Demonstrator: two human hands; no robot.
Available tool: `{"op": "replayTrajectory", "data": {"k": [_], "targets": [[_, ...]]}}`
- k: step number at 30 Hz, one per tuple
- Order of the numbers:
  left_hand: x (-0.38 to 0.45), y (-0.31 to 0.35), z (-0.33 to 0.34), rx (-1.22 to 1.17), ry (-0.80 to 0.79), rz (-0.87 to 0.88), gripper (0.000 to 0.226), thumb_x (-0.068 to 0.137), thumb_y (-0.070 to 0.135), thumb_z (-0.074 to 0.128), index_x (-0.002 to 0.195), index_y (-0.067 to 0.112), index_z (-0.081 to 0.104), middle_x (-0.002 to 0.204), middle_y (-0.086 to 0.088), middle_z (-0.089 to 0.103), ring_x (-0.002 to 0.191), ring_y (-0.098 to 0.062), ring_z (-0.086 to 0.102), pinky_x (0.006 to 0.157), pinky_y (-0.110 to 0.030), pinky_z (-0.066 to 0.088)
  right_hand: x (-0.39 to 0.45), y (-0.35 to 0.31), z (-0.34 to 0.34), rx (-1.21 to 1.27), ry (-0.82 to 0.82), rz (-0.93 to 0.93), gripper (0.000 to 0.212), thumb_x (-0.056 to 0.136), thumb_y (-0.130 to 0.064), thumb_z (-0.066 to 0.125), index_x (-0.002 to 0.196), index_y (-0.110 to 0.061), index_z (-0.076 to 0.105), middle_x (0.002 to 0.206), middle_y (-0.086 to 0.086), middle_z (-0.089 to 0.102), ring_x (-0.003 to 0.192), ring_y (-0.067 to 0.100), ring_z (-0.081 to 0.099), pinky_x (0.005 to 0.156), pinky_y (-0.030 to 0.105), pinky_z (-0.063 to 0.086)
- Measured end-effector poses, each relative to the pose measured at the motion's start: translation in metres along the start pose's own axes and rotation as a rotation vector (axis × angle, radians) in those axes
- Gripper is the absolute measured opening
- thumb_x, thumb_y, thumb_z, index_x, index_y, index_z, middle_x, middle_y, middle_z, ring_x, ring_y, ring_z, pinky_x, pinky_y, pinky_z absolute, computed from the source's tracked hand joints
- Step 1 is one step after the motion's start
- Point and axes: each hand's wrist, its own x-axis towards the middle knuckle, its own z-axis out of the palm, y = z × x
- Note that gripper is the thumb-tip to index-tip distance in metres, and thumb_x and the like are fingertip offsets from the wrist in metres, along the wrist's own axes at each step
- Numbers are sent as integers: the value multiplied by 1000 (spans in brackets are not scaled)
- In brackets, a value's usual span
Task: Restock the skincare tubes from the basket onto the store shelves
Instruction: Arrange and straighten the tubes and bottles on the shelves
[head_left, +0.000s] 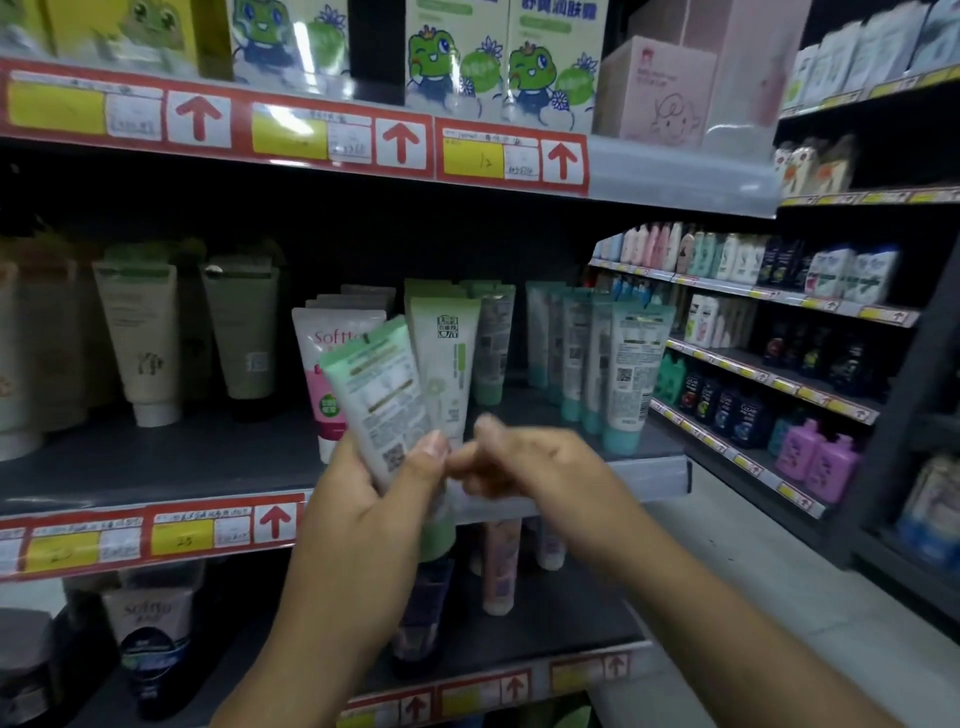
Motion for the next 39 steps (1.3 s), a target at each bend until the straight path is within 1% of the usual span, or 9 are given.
{"op": "replayTrajectory", "data": {"k": [3, 5, 9, 13, 18, 23, 28, 34, 39], "targets": [[4, 5, -4, -102, 52, 1, 27, 86, 44, 58, 101, 24, 67, 91, 21, 72, 83, 5, 67, 66, -19, 47, 59, 12, -11, 28, 424, 51, 18, 93, -22, 60, 105, -14, 71, 90, -8, 69, 89, 10, 62, 78, 20, 48], [4, 7, -6, -112, 58, 4, 36, 79, 50, 56, 99, 22, 68, 90, 19, 73, 81, 5, 67, 68, -22, 45, 100, 24, -17, -86, 507, 131, 25, 89, -17, 62, 112, -12, 68, 98, -4, 67, 94, 12, 61, 79, 25, 48], [6, 2, -10, -79, 65, -20, 40, 75, 57, 54, 100, 28, 67, 90, 23, 72, 81, 8, 66, 68, -21, 45, 153, 57, -24, -246, 385, 418, 35, 84, -30, 71, 106, -4, 67, 103, 10, 70, 93, 24, 66, 76, 31, 54], [11, -4, -12, -79, 92, -39, 46, 67, 61, 52, 100, 31, 66, 89, 22, 72, 81, 7, 66, 68, -22, 46, 169, 72, -28, -492, 379, 452, 40, 82, -50, 68, 88, -12, 62, 85, 7, 64, 80, 23, 64, 62, 28, 48], [15, -7, -10, -67, 77, -48, 43, 68, 60, 53, 98, 32, 65, 90, 23, 72, 81, 9, 66, 69, -22, 46, 170, 76, -36, -519, 385, 457, 40, 75, -50, 75, 81, -14, 59, 79, 5, 62, 70, 18, 59, 47, 23, 36], [18, -8, -8, -62, 91, -52, 43, 66, 61, 54, 98, 34, 64, 89, 20, 73, 79, 5, 67, 70, -30, 49, 160, 81, -34, -568, 474, 361, 63, 77, -48, 72, 124, -12, 51, 117, 8, 64, 102, 25, 62, 70, 27, 46], [16, -8, -9, -2, 102, -37, 44, 68, 64, 52, 102, 37, 63, 92, 22, 71, 81, 8, 65, 69, -25, 47, 158, 78, -33, -691, 324, 398, 49, 81, -58, 62, 107, -16, 62, 98, 3, 67, 79, 20, 60, 58, 26, 47], [13, -9, -11, 40, 111, -18, 51, 67, 66, 51, 107, 35, 63, 93, 19, 71, 81, 10, 63, 68, -22, 45, 155, 77, -38, -608, 235, 381, 60, 71, -58, 72, 114, -18, 67, 107, 3, 70, 91, 20, 66, 83, 36, 57], [10, -7, -12, 98, 147, 36, 46, 71, 64, 50, 107, 38, 61, 94, 30, 67, 85, 16, 59, 67, -20, 43, 149, 74, -43, -589, 180, 393, 61, 74, -51, 74, 120, -11, 63, 113, 7, 68, 94, 21, 64, 81, 30, 55]]}}
